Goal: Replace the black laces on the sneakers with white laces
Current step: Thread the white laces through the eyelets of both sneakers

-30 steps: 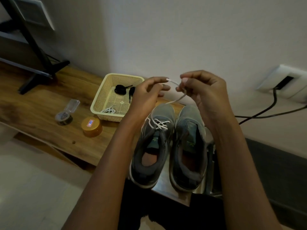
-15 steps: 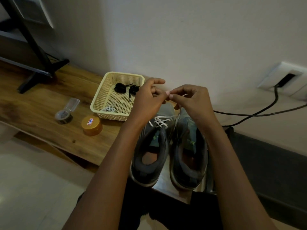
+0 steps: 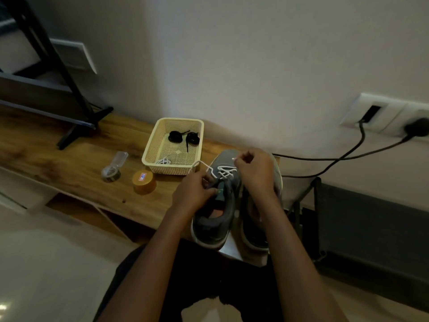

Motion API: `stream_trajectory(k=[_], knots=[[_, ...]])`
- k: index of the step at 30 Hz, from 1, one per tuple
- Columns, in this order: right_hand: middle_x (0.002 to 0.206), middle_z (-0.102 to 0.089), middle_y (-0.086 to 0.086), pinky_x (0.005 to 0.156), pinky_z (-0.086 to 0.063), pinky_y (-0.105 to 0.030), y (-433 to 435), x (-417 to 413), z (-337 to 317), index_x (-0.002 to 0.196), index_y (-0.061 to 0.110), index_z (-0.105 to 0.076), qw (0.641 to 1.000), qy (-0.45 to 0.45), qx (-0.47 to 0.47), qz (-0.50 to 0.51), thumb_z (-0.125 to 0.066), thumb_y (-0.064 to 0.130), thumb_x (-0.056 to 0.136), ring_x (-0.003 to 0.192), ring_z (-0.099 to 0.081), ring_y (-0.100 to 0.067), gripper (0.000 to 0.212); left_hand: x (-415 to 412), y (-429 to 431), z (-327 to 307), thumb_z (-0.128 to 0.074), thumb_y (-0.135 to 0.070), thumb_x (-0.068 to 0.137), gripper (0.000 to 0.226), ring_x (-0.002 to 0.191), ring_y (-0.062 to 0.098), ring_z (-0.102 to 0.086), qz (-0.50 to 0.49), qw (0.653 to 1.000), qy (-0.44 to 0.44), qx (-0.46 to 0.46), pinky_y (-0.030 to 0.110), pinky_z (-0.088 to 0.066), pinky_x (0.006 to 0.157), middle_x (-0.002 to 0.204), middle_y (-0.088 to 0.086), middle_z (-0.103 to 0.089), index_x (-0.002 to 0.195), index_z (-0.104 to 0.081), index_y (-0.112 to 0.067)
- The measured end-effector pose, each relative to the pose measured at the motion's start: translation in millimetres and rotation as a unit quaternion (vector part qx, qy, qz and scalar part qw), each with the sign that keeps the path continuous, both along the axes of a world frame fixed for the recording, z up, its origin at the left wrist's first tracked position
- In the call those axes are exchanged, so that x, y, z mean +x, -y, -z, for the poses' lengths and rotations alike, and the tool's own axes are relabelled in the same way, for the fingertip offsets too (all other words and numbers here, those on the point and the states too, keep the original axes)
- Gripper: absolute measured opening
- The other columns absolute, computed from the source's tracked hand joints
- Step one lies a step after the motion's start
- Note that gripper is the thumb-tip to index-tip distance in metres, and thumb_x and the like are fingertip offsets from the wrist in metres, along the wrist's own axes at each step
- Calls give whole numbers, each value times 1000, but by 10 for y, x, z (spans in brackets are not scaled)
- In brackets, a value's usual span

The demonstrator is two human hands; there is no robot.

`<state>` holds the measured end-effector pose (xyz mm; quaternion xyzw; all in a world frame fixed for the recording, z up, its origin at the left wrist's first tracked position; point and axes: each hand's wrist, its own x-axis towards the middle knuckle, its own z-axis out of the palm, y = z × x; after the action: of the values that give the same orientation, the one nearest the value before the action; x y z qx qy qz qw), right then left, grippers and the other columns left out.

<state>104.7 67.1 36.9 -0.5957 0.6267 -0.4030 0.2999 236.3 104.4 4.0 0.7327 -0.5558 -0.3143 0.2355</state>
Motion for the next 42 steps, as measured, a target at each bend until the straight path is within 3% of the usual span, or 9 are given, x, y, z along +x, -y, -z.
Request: stream_trajectory(k=[4, 8, 10, 13, 17, 26, 36, 40, 42], knots=[[72, -66, -7, 84, -50, -51, -21, 127, 75, 61, 16, -60, 997, 28, 73, 13, -63, 9, 81, 79, -63, -27, 21, 4, -31, 16, -60, -26, 90, 25, 104, 20, -61, -41, 999, 17, -20, 37, -50, 86, 113, -1, -67, 115, -65, -24], [69, -61, 1, 91, -46, -49, 49, 153, 136, 54, 21, -55, 995, -54, 88, -11, -62, 12, 84, 91, -60, -28, 31, 78, 82, 31, -58, -20, 92, 24, 106, 24, -60, -54, 997, -45, 33, 42, -49, 92, 115, 4, -66, 115, -65, -20], [83, -63, -3, 94, -41, -40, 82, 148, 153, 63, 17, -62, 988, -129, 84, -33, -58, 15, 87, 105, -48, -29, 24, 132, 139, 19, -59, -13, 90, 15, 105, 28, -60, -56, 992, -92, 63, 46, -50, 92, 112, 9, -65, 103, -65, -19], [108, -60, -4, 91, -32, -36, 117, 152, 157, 78, 13, -68, 977, -195, 67, -62, -58, 18, 88, 113, -35, -29, 15, 196, 223, -9, -59, -4, 89, 15, 104, 29, -59, -53, 985, -129, 104, 46, -50, 94, 110, 11, -63, 95, -62, -18], [116, -52, 1, 95, -24, -38, 156, 205, 186, 82, 14, -65, 966, -229, 63, -100, -60, 23, 87, 118, -31, -26, 12, 210, 332, -77, -56, 2, 89, 16, 87, 25, -56, -33, 977, -149, 149, 32, -50, 68, 90, 10, -58, 101, -62, -7], [122, -49, -2, 97, -23, -41, 81, 269, 214, 91, 14, -66, 940, -318, 48, -116, -55, 24, 91, 119, -30, -28, 15, 190, 372, -167, -56, 3, 90, 14, 66, 17, -56, 5, 968, -157, 194, 26, -50, 59, 76, 7, -57, 82, -58, -8], [118, -51, -3, 96, -20, -40, 8, 336, 254, 87, 14, -65, 945, -314, 38, -87, -53, 21, 90, 118, -31, -28, 14, 213, 343, -194, -61, 3, 87, 13, 61, 16, -58, 12, 969, -168, 179, 27, -51, 58, 71, 6, -59, 81, -62, -8], [113, -54, 1, 99, -17, -40, 1, 354, 246, 71, 22, -53, 961, -263, 54, -68, -55, 19, 89, 122, -30, -26, 18, 251, 333, -216, -61, 4, 86, 14, 59, 14, -59, 11, 969, -178, 174, 27, -52, 60, 72, 6, -61, 98, -64, -3], [114, -56, 4, 106, -14, -44, 54, 305, 225, 65, 24, -56, 962, -243, 83, -96, -59, 20, 87, 124, -29, -26, 23, 255, 329, -221, -61, 4, 86, 18, 57, 13, -59, 11, 968, -181, 175, 28, -52, 62, 72, 6, -61, 104, -63, -1]])
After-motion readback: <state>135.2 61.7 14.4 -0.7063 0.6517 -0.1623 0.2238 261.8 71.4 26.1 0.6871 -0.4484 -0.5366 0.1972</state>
